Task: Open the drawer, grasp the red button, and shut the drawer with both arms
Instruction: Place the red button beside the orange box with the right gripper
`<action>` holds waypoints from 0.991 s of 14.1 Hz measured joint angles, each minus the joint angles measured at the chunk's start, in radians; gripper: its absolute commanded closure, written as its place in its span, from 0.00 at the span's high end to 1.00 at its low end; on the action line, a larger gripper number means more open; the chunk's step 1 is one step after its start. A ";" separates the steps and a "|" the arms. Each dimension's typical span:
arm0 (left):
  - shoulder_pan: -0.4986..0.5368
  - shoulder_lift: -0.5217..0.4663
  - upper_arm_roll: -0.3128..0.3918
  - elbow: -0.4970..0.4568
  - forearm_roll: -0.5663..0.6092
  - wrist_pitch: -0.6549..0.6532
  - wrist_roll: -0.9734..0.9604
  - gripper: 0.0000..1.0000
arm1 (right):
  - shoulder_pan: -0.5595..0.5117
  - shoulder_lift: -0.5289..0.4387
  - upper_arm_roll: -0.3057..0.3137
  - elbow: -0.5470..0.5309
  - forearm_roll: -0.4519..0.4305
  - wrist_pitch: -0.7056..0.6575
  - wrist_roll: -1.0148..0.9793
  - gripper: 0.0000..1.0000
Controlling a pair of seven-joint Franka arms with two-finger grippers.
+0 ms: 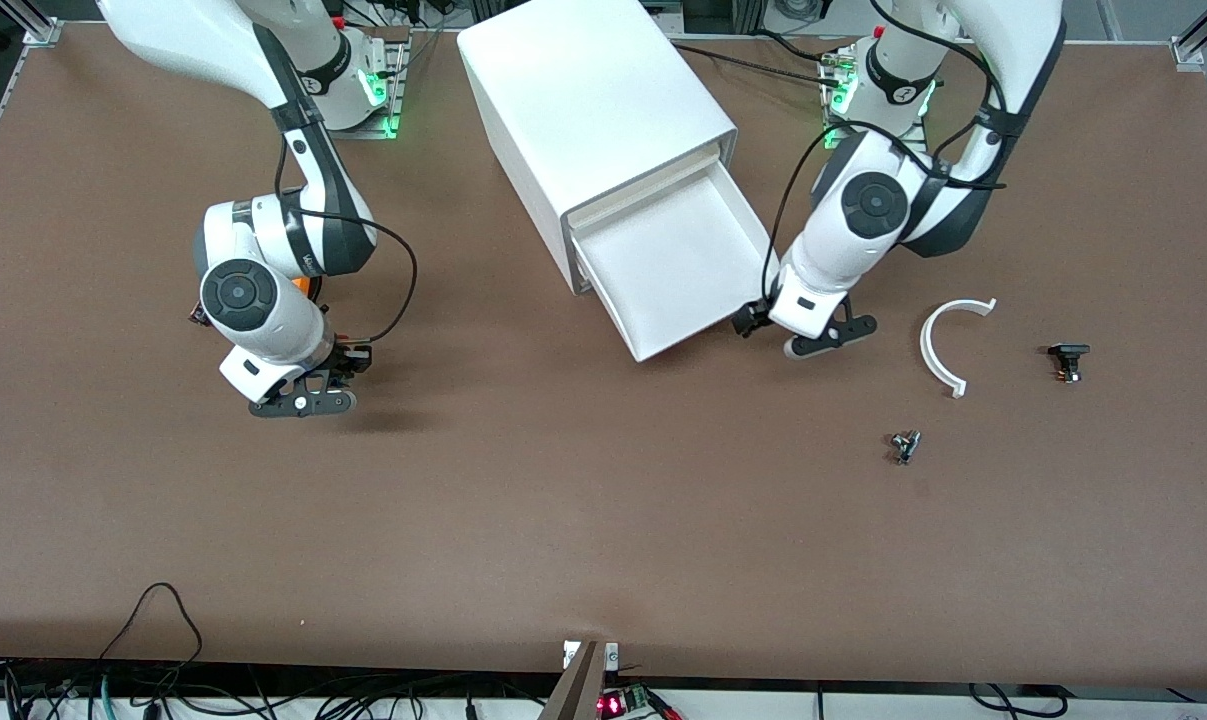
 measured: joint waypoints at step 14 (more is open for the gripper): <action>-0.020 -0.015 -0.298 -0.070 -0.001 -0.038 -0.001 1.00 | -0.052 -0.054 0.014 -0.256 0.001 0.254 -0.039 1.00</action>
